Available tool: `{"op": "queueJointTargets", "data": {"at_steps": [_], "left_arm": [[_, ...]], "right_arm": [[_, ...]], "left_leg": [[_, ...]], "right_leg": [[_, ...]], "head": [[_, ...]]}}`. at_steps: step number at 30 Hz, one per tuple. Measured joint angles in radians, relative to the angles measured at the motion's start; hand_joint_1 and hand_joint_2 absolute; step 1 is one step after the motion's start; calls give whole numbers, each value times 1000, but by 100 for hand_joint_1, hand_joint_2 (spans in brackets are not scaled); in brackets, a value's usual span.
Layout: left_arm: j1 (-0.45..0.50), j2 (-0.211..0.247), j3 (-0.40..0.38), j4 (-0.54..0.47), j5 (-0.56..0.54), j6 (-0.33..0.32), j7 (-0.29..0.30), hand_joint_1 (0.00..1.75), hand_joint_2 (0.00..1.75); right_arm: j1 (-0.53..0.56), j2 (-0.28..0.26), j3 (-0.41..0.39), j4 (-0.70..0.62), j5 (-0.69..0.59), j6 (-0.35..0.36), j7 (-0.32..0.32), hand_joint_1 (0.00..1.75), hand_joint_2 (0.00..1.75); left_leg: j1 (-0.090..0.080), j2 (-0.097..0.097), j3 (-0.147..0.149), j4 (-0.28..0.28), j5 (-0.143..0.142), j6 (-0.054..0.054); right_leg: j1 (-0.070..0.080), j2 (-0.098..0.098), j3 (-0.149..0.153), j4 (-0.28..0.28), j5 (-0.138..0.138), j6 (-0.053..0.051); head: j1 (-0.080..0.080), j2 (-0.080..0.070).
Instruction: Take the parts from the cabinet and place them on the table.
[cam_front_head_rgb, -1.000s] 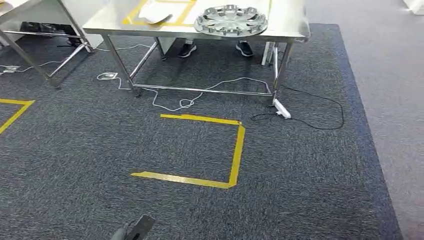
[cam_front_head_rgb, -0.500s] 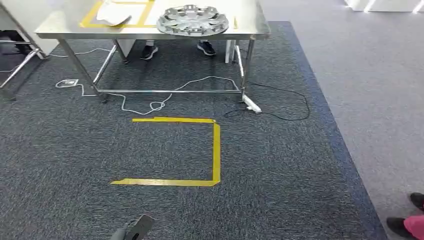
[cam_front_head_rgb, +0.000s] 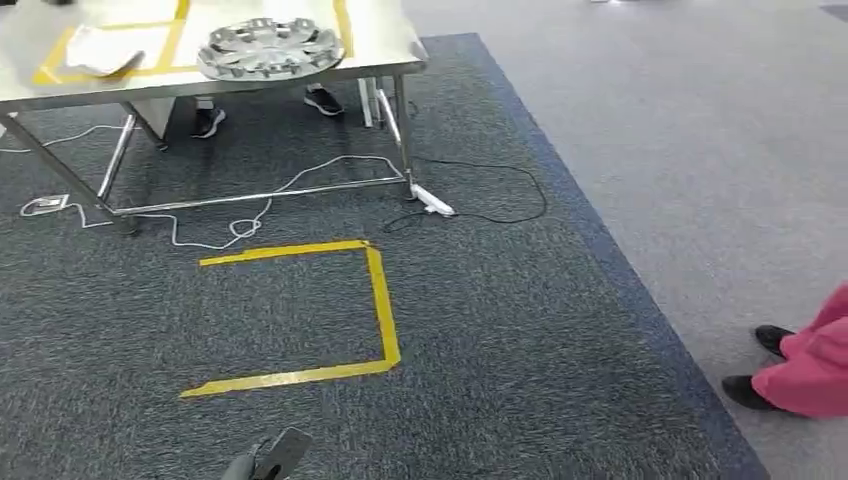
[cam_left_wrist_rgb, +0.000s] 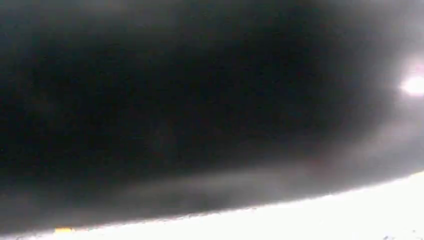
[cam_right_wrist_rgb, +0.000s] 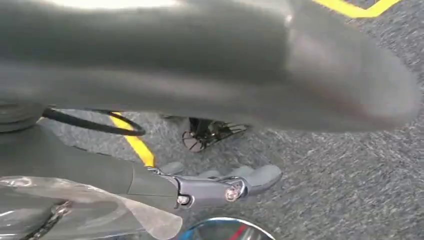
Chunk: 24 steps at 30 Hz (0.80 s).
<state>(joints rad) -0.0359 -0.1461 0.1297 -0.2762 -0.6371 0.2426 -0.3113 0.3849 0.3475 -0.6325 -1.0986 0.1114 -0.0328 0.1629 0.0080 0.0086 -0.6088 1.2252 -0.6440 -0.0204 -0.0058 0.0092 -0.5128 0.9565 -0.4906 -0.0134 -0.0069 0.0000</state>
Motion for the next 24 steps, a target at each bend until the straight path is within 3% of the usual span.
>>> {"op": "queueJointTargets", "data": {"at_steps": [1, 2, 3, 5, 6, 7, 10, 11, 12, 13, 14, 16, 17, 18, 20, 21, 22, 24], "left_arm": [[2, 0, 0, 0, 0, 0, 0, 0, 0], [2, 1, 0, 0, 0, 0, 0, 0, 0], [2, 2, 0, 0, 0, 0, 0, 0, 0], [1, 2, 0, -1, 0, 0, 0, 0, 0], [2, 2, 0, -1, 0, 0, 0, 0, 0], [3, 1, -1, -1, 0, 0, 0, 0, 0], [1, 1, -2, -2, 1, 0, 1, 0, 0], [-1, 0, -2, -2, 1, 0, 1, 0, 0], [-4, 0, -2, -3, 1, 0, 1, 0, 0], [-4, 0, -3, -3, 1, 0, 0, 0, 0], [-2, 0, -4, -3, 1, 0, 0, 0, 0], [3, 2, -5, -3, 3, 0, 0, 0, 0], [3, 2, -6, -3, 6, 0, 0, 0, 0], [2, 2, -7, -3, 6, 0, 0, 0, 0], [-2, 0, -8, -3, 6, 0, 0, 0, 0], [-3, 0, -8, -3, 6, 0, 0, 0, 0], [-3, 0, -8, -3, 7, 0, 0, 0, 0], [-5, 0, -9, -3, 7, 0, 0, 0, 0]], "right_arm": [[0, 0, -2, 1, 0, 3, 0, 0, 0], [1, 0, -3, 2, 0, 3, 0, 0, 0], [1, 0, -4, 3, 0, 4, 0, 0, 0], [0, 0, -6, 4, 1, 6, 0, 0, 0], [-1, 0, -7, 5, 1, 7, -1, 0, 0], [-4, 0, -8, 5, 1, 7, -1, 0, 0], [2, 0, -11, 5, 2, 10, -2, 0, 0], [3, 0, -13, 6, 4, 10, -2, 0, 0], [4, 0, -14, 6, 5, 10, -2, 0, 0], [-1, 0, -13, 7, 7, 12, -2, 0, 0], [-7, 0, -14, 7, 10, 13, -2, 0, 0], [-11, 0, -18, 9, 13, 13, -2, 0, 0], [-11, 0, -18, 10, 15, 14, -3, 0, 0], [-10, 0, -19, 11, 16, 14, -2, 0, 0], [-10, 0, -22, 13, 16, 14, -3, 0, 0], [-11, 0, -24, 13, 16, 14, -3, 0, 0], [-15, 0, -24, 13, 16, 15, -3, 0, 0], [-15, 0, -27, 14, 17, 15, -5, 0, 0]], "left_leg": [[0, -2, -28, 63, -19, -2], [0, -4, -30, 71, -8, -2], [1, -5, -12, 33, 25, -2], [8, -24, 66, -131, 119, -4], [16, -82, 100, -212, 144, -7], [19, -115, 106, -234, 128, -7], [8, -83, 98, -225, 129, 15], [13, -67, 98, -233, 136, 26], [12, -51, 99, -237, 139, 33], [9, -37, 98, -240, 141, 43], [6, -19, 96, -240, 140, 44], [1, 18, 93, -240, 139, 47], [-1, 33, 91, -239, 139, 47], [-2, 47, 92, -239, 139, 47], [-2, 70, 95, -240, 138, 45], [-3, 79, 101, -239, 136, 43], [-9, 86, 102, -237, 133, 37], [-7, 101, 105, -237, 132, 25]], "right_leg": [[0, 15, -2, 1, 1, 0], [0, 30, -2, 3, 2, 1], [0, 43, -2, 5, 2, 1], [-3, 73, -1, 12, 1, 6], [-4, 86, -7, 19, -2, 13], [2, 99, -17, 34, -6, 20], [-9, 131, -40, 30, 7, 42], [-10, 144, -51, 30, 8, 49], [-9, 100, -58, 47, -6, 49], [-6, 41, -85, 100, -45, 50], [-6, 15, -122, 177, -89, 53], [-7, -2, -194, 334, -155, 58], [-6, -4, -204, 360, -155, 57], [-6, -5, -185, 333, -131, 56], [-4, -25, -83, 155, -49, 49], [-1, -59, -28, 64, -21, 43], [8, -98, -10, 24, -31, 39], [10, -68, -17, 27, -24, 32]], "head": [[-1, 0], [0, 0], [-1, 0], [0, 0], [-1, 0], [-2, 0], [-1, 0], [-2, 0], [0, 0], [11, 0], [13, 0], [12, 0], [11, 0], [12, 0], [12, 0], [12, 0], [13, 0], [8, 0]]}}
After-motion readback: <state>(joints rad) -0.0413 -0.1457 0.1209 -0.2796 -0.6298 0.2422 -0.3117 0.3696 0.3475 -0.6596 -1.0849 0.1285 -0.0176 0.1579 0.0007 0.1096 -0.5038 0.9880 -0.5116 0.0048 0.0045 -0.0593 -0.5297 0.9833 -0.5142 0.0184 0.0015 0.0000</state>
